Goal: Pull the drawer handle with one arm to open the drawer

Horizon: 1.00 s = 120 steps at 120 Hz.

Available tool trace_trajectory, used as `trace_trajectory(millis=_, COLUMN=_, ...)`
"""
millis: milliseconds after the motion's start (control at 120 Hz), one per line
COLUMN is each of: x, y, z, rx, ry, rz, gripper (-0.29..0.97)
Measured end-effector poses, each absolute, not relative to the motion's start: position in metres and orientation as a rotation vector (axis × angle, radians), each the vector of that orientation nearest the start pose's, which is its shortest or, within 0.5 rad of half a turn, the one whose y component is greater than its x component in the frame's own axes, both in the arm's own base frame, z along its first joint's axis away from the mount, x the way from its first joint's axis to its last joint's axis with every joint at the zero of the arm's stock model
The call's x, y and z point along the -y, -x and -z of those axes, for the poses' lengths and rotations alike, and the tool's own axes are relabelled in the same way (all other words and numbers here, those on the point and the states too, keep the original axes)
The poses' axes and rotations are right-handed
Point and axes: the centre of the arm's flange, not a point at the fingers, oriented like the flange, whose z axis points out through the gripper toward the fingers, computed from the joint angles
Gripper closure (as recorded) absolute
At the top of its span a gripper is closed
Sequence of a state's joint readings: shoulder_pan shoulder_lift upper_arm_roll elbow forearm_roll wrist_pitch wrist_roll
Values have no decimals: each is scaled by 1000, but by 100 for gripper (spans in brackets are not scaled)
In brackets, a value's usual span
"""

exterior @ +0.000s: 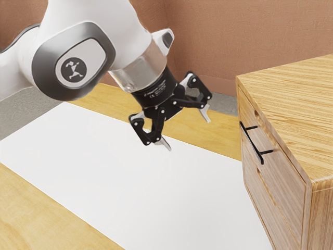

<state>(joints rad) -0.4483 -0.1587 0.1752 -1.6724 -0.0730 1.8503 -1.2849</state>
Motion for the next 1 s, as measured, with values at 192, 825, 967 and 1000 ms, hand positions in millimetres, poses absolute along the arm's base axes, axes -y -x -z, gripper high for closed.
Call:
trace_trajectory(millis=192, x=168, y=-500, z=-680, rx=1742, ry=3047, rz=392, gripper=0)
trace_trajectory(millis=825, x=200, y=-500, z=-673, rx=1848, ry=3050, rz=543, gripper=0)
trace_trajectory(millis=967, x=204, y=-500, z=-668, rx=1862, ry=3048, rz=541, gripper=0)
trace_trajectory(millis=1000, x=206, y=-499, z=-665, rx=1862, ry=3049, rz=538, gripper=0)
